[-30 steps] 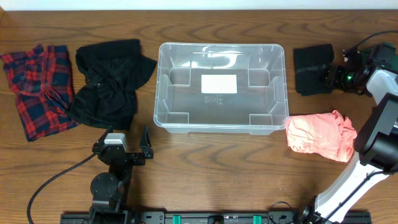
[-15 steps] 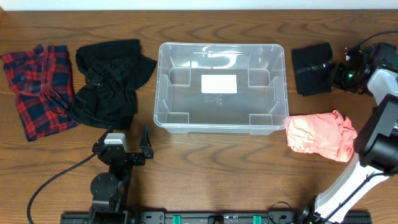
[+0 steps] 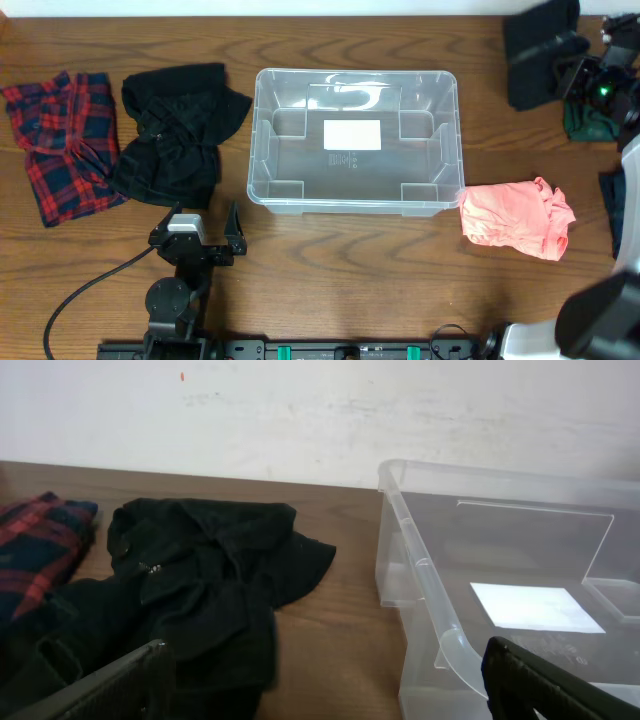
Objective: Pack container
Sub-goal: 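Carry the black item into the clear bin and release it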
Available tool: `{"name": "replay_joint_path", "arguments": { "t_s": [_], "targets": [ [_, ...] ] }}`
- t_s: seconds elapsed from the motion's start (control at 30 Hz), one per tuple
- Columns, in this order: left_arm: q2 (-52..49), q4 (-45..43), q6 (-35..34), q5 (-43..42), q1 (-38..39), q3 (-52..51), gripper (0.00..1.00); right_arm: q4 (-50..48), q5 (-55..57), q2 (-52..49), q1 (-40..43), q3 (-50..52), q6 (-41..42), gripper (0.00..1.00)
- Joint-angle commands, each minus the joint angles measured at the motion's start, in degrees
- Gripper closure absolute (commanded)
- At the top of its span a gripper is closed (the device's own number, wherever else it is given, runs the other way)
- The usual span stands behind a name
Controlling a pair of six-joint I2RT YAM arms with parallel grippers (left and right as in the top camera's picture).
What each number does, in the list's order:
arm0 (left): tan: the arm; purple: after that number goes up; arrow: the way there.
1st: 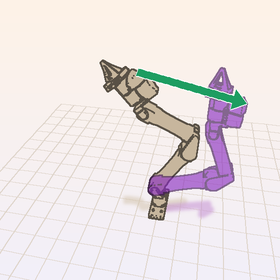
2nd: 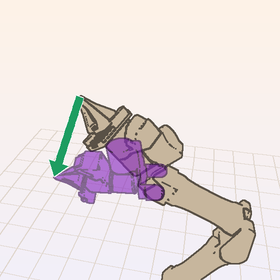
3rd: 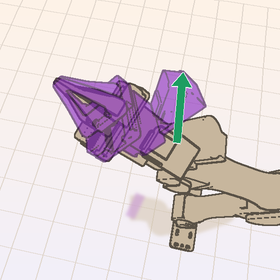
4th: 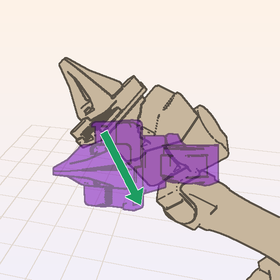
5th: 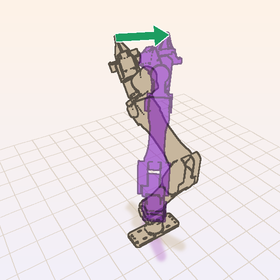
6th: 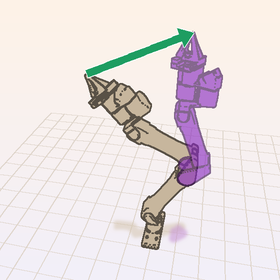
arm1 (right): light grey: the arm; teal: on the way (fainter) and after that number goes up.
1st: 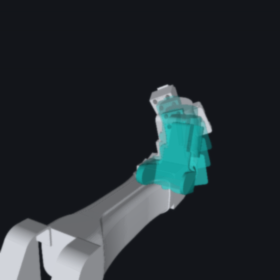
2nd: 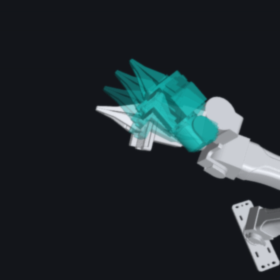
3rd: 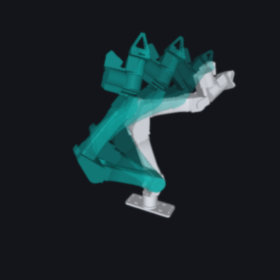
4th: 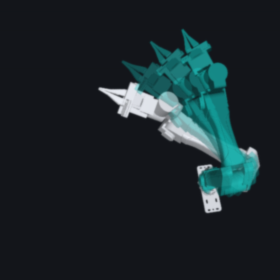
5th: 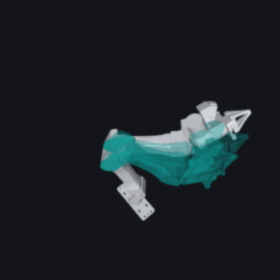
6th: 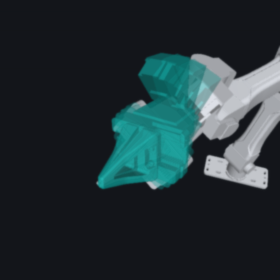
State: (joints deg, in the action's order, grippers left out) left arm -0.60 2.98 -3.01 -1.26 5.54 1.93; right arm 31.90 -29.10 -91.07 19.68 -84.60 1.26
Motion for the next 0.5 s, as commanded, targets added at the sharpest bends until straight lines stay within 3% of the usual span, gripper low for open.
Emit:
{"name": "replay_joint_path", "arguments": {
  "t_s": [0.0,0.17,0.47],
  "targets": [
    [0.3,1.1,-0.1,0.9,0.3,-1.7,0.02,0.0,-5.1,4.7,-4.7,-1.0,4.2,0.99],
    [0.3,1.1,-0.1,0.9,0.3,-1.7,0.02,0.1,-4.5,6.7,-14.1,-1.0,14.8,0.99],
    [0.3,1.1,-0.1,0.9,0.3,-1.7,0.02,0.6,12.9,1.8,-34.5,-0.8,38.0,0.99]
  ]
}}
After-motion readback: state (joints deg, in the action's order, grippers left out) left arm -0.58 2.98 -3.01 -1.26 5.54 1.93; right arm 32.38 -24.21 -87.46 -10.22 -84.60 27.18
